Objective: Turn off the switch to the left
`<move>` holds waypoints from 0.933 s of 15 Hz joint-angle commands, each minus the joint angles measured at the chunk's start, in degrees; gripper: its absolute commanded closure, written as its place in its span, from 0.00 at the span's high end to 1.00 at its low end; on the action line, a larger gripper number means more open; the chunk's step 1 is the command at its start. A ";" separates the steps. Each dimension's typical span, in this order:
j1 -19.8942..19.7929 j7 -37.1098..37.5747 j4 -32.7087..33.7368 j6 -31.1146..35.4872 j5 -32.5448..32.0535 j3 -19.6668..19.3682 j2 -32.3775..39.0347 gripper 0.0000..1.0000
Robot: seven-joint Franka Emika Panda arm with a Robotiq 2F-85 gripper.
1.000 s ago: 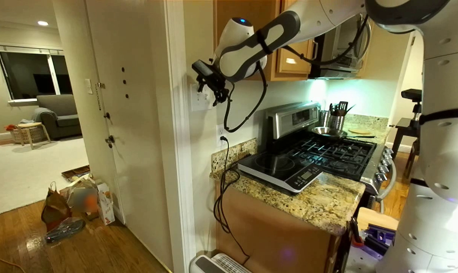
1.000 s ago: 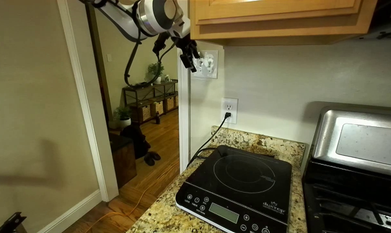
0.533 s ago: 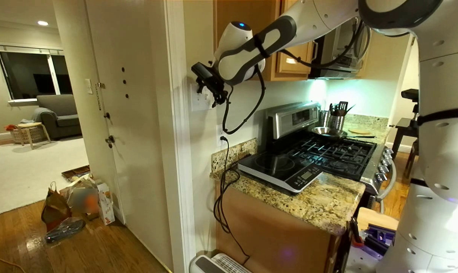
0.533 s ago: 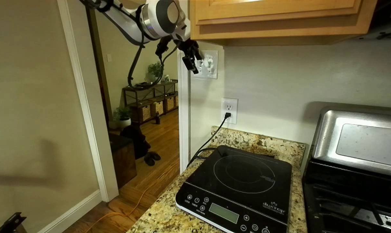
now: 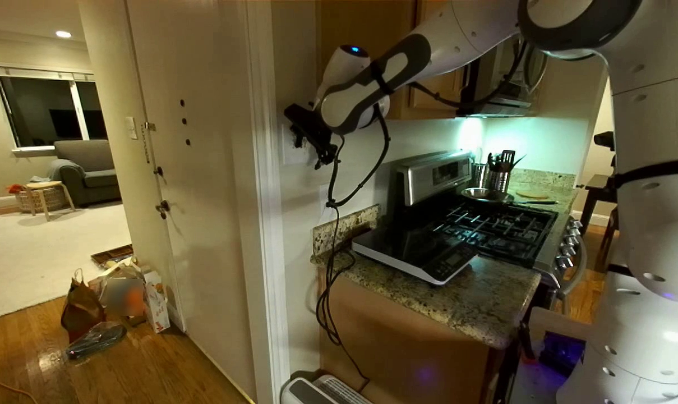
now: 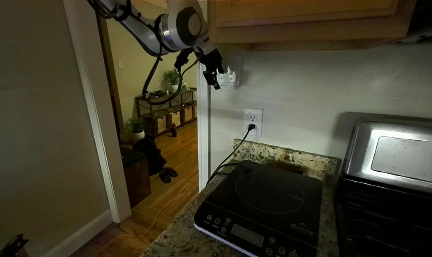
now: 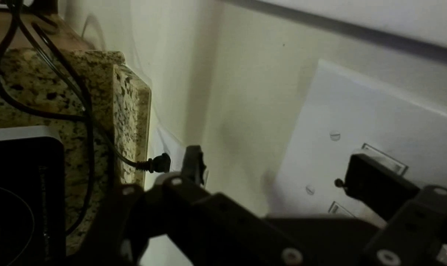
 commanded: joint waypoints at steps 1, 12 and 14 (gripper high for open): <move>2.35 -3.28 -1.69 -2.83 4.82 -1.75 -1.11 1.00; 5.08 -23.30 -5.07 -33.93 5.75 -0.33 -15.35 1.00; 5.41 -25.65 -4.98 -40.39 3.81 0.20 -16.37 1.00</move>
